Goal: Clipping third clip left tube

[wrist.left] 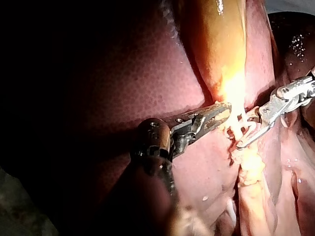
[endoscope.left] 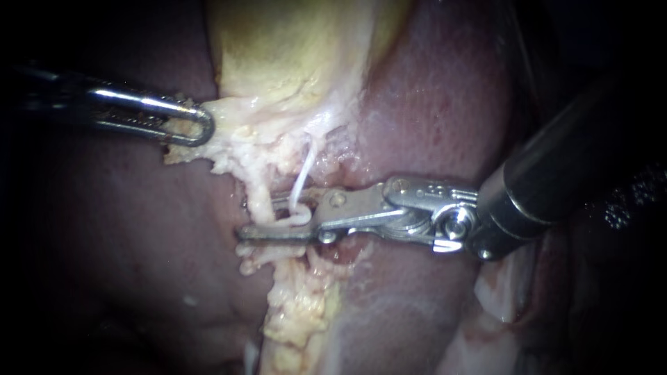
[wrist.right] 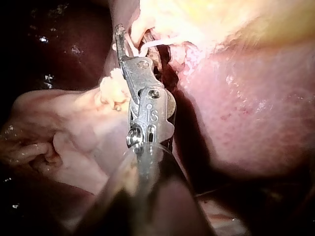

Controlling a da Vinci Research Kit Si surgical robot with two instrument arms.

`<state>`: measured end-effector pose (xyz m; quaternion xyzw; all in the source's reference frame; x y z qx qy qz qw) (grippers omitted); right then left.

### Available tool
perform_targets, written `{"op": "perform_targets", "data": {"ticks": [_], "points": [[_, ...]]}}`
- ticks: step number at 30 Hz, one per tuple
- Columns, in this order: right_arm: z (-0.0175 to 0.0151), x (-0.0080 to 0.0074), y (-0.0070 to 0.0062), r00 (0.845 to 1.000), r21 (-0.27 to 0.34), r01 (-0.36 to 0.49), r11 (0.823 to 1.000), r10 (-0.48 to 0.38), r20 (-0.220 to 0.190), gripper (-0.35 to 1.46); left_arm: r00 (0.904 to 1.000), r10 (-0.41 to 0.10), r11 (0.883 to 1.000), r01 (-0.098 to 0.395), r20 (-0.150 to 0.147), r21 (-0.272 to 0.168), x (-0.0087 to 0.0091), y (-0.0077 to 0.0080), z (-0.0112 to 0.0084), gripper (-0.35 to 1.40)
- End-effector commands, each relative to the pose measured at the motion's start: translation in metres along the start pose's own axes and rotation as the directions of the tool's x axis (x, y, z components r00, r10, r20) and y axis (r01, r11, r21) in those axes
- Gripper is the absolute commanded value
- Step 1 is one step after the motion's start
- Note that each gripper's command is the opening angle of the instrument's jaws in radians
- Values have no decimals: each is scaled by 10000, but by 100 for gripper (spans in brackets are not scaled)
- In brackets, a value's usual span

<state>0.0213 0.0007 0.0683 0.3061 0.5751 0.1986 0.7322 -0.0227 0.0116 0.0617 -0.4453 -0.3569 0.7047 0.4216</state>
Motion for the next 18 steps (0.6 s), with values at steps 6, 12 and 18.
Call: {"op": "perform_targets", "data": {"ticks": [6, 12, 18], "points": [[-2, -1, 2, 10000, -22, 3, 10000, -3, -3, 46, 10000, -1, 10000, 1, 1, 1, 0, 0, 0, -35], [-18, -8, 9, 10000, -364, 12, 9993, -14, -38, 49, 10000, 0, 10000, 0, 1, 1, 0, 0, 0, -35], [-49, -20, 19, 10000, -549, 22, 9985, -25, -47, 50, 10000, 0, 10000, 0, 1, 0, 0, 0, 0, -35]]}}
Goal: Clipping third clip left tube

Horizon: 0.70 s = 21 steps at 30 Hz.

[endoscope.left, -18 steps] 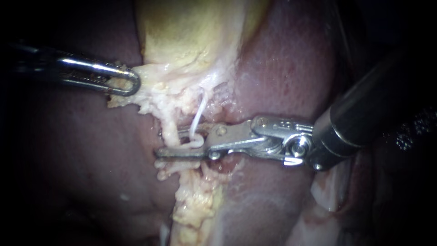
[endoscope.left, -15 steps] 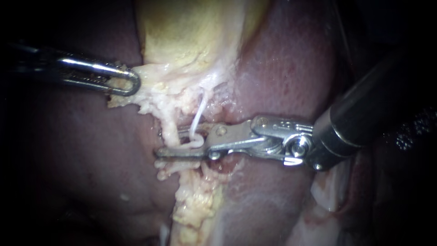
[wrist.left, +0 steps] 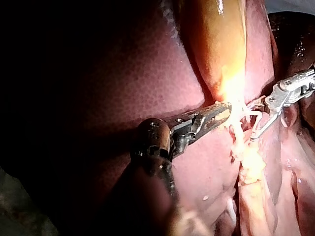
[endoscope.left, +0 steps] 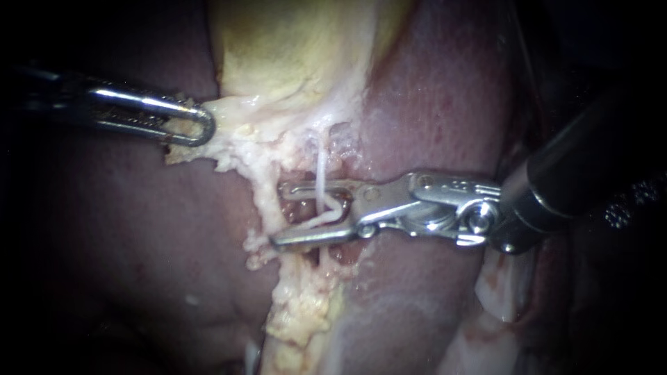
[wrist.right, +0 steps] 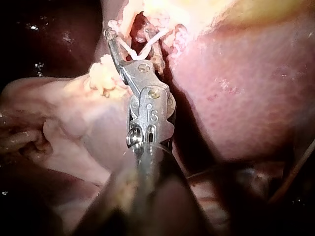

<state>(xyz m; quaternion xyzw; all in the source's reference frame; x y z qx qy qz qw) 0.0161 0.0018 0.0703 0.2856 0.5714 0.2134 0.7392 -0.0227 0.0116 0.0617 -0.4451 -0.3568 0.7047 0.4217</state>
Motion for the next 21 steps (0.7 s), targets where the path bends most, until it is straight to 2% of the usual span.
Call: {"op": "perform_targets", "data": {"ticks": [1, 9, 16, 21], "points": [[-5, -1, 1, 10000, -36, 1, 10000, -1, -11, 50, 10000, 2, 10000, -2, 0, -3, 0, 0, 0, -35], [-52, -7, 1, 10000, -171, -12, 9999, 12, 10, 50, 10000, 3, 10000, -3, 2, -5, 0, 0, -1, -35], [-84, 7, -7, 9999, -95, -123, 9999, 123, 3, 50, 10000, 3, 10000, -3, 2, -5, 0, 0, -1, -35], [-85, 23, -26, 9998, 132, -182, 9997, 181, 13, 50, 10000, 3, 10000, -3, 2, -5, 0, 0, -1, -35]]}}
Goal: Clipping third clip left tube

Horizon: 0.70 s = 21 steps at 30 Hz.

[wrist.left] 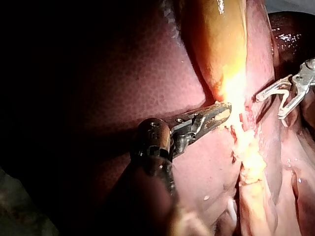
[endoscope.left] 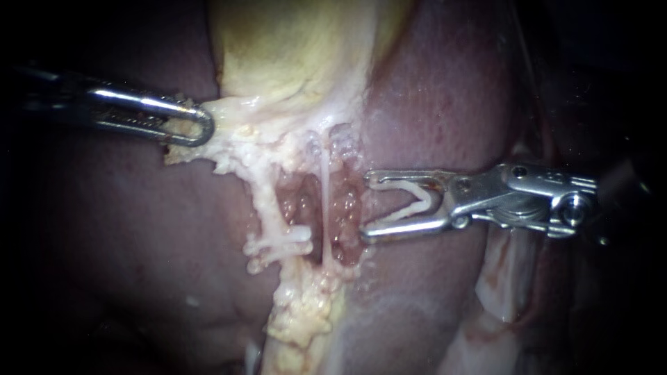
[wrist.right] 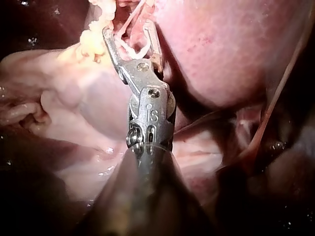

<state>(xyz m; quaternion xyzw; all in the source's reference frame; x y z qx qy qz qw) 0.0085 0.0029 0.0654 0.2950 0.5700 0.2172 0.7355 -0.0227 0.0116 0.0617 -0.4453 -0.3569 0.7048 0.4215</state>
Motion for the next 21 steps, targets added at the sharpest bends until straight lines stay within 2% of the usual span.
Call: {"op": "perform_targets", "data": {"ticks": [1, 5, 9, 16, 21], "points": [[3, 4, -5, 10000, 95, -5, 10000, 4, 21, 50, 10000, -1, 10000, 1, 2, -2, 0, 0, 0, -35], [14, 15, -20, 10000, 277, -29, 9996, 28, 29, 50, 10000, 0, 10000, 0, 1, -2, 0, 0, 0, -35], [29, 22, -26, 10000, 375, -36, 9993, 35, 31, 50, 10000, 1, 10000, -1, -1, 2, 0, 0, 0, -35], [50, 22, -18, 10000, 468, -35, 9989, 34, 37, 50, 10000, 4, 10000, -4, -4, 8, -1, 0, 1, -35], [59, 10, -7, 10000, 615, 20, 9981, -24, 70, 50, 10000, 4, 10000, -4, -4, 9, -1, 0, 1, -35]]}}
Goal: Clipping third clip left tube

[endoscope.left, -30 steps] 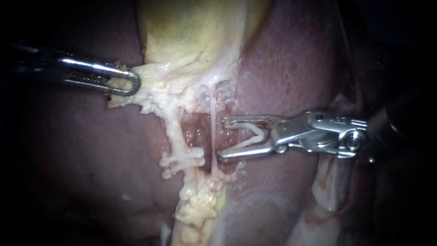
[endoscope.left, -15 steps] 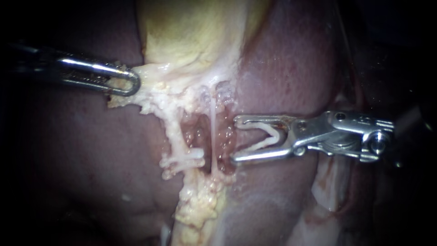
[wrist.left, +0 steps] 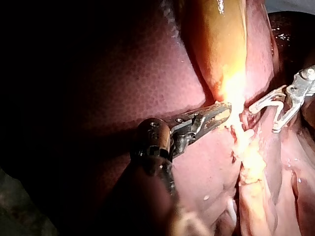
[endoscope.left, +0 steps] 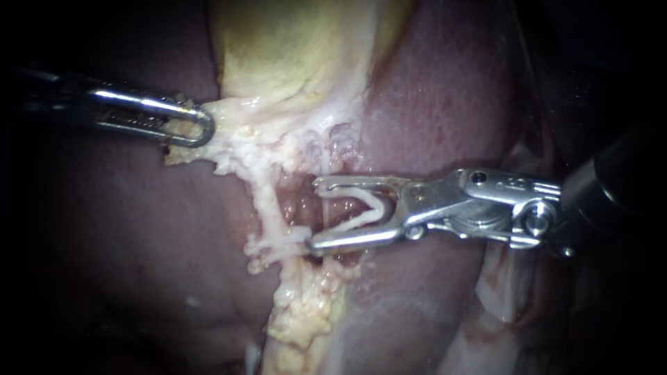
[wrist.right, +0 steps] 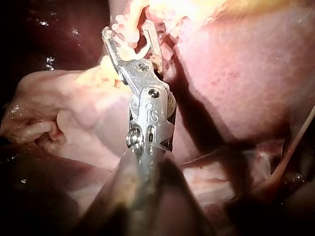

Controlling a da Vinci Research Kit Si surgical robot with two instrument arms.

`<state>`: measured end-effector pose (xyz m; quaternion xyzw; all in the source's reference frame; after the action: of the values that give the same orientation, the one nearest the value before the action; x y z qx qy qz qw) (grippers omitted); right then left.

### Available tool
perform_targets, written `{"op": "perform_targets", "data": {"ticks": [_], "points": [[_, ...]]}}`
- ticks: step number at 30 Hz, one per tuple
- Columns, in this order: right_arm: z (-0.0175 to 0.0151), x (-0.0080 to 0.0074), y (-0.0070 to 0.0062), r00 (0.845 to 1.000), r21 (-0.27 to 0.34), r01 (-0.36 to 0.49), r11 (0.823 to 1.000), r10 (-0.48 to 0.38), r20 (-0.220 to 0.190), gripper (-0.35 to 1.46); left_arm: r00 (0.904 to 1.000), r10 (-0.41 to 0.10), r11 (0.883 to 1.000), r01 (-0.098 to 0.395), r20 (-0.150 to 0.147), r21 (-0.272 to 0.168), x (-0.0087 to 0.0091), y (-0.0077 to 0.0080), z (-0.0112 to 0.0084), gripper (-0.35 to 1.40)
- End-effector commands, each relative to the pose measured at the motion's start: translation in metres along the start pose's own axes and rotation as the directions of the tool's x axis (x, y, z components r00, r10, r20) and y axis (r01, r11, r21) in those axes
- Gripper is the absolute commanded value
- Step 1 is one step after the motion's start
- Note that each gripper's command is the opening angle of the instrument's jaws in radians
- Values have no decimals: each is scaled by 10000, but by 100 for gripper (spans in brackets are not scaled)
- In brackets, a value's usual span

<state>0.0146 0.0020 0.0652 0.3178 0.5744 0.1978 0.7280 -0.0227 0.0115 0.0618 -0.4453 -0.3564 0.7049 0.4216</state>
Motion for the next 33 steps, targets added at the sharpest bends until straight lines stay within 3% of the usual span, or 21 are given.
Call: {"op": "perform_targets", "data": {"ticks": [1, 9, 17, 29, 33], "points": [[0, -4, 3, 10000, 18, 18, 10000, -18, 17, 50, 10000, -1, 10000, 1, -1, 2, 0, 0, 0, -35], [4, -24, 24, 9999, 158, 149, 9998, -151, 69, 50, 10000, 1, 10000, -1, -1, 3, 0, 0, 0, -35], [6, -26, 40, 9998, 250, 156, 9996, -159, 80, 50, 10000, 5, 10000, -5, -3, 7, -1, 0, 1, -35], [39, -33, 41, 9982, 1183, 509, 9917, -542, 251, 50, 10000, 14, 10000, -14, -5, 13, -2, -2, 2, -35], [51, -34, 38, 9979, 1413, 608, 9881, -633, 134, 50, 10000, 16, 10000, -16, -4, 12, -2, -2, 2, -35]]}}
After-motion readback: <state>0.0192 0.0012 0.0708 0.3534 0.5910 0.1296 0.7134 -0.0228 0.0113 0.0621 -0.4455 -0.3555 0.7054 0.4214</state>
